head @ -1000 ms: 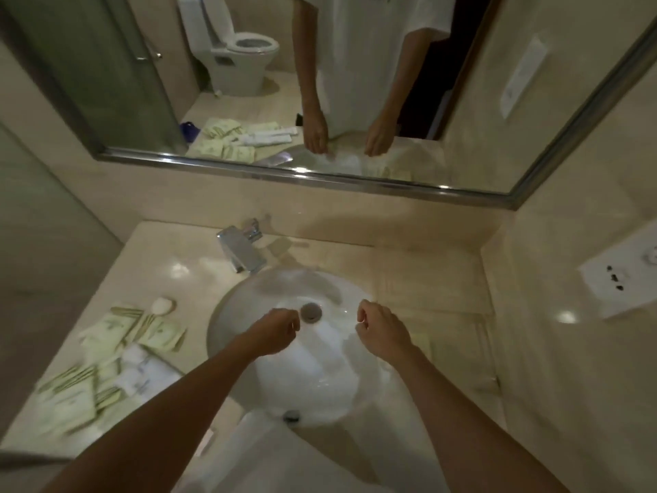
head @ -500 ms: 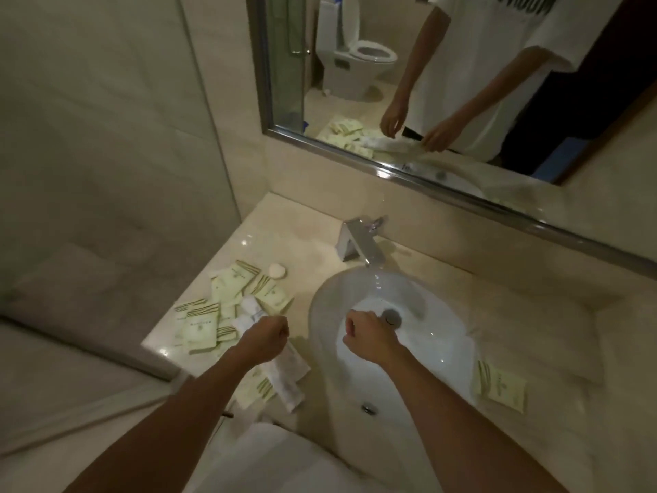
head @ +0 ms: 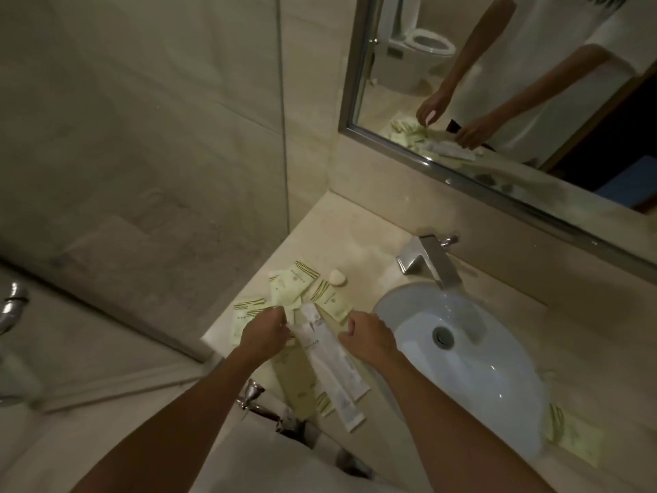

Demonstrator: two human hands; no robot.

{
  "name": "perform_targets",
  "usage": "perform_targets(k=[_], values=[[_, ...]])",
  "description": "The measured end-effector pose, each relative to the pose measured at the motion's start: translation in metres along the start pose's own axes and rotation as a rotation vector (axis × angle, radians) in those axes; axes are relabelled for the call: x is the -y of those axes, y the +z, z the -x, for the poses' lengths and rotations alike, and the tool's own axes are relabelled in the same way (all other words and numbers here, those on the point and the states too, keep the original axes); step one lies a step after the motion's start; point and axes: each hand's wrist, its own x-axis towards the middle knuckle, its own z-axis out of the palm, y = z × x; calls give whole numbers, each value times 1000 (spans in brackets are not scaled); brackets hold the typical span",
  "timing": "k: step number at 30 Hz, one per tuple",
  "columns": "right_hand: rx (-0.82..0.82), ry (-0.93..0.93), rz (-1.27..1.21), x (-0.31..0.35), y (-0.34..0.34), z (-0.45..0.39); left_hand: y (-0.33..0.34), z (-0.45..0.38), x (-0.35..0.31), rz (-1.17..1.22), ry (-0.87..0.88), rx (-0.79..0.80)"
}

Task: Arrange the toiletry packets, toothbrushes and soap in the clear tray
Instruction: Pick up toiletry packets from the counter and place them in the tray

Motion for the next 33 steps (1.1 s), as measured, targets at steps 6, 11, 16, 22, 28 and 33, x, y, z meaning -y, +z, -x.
perform_targets(k=[6, 11, 16, 22, 28, 33], values=[[-33, 38, -3, 20, 14, -38, -10, -11, 27, -59, -116, -29], [-142, 32, -9, 29, 25, -69, -3, -20, 40, -45, -210, -59], [-168, 131, -25, 28, 30, -86, 7, -22, 38, 49, -262, -97], [-121, 123, -64, 21, 30, -95, 1, -23, 36, 167, -286, -104], [-93, 97, -64, 16, 28, -96, -4, -19, 38, 221, -294, -104], [-4, 85, -161, 9, 19, -95, -8, -12, 31, 229, -319, -114]])
